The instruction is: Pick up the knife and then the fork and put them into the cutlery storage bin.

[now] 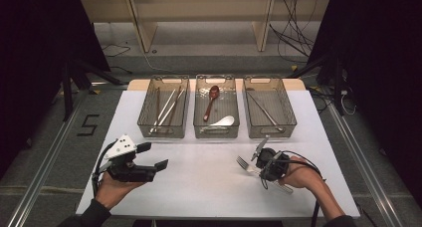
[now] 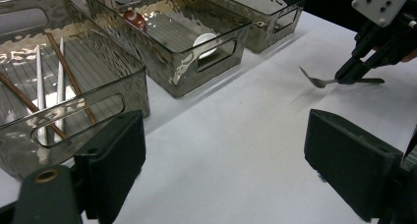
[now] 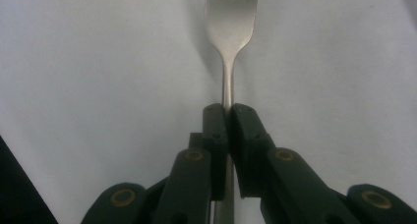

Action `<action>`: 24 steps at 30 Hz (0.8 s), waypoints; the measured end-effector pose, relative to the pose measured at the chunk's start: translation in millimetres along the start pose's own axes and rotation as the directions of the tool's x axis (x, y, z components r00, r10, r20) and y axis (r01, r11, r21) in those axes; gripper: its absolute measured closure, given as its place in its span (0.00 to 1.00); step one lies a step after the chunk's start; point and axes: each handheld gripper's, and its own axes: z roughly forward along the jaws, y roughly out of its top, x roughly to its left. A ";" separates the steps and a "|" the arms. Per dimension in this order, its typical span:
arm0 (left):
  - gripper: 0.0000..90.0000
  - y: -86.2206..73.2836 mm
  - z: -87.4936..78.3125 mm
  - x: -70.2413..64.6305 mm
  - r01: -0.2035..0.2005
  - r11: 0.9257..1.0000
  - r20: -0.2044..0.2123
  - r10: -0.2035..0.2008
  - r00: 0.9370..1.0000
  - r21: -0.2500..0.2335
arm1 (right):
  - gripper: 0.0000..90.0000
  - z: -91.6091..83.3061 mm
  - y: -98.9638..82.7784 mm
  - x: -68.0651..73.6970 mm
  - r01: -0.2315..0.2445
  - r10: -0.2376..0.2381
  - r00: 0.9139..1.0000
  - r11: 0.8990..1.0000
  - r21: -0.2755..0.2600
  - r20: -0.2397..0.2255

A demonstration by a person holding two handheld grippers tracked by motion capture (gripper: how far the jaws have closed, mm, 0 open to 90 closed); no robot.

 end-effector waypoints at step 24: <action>0.17 -0.5 0.1 0.7 0.003 1.000 -0.001 -0.003 1.000 -0.001 | 0.95 -31.7 -6.6 -17.0 -0.128 0.133 0.991 0.967 -0.220 0.008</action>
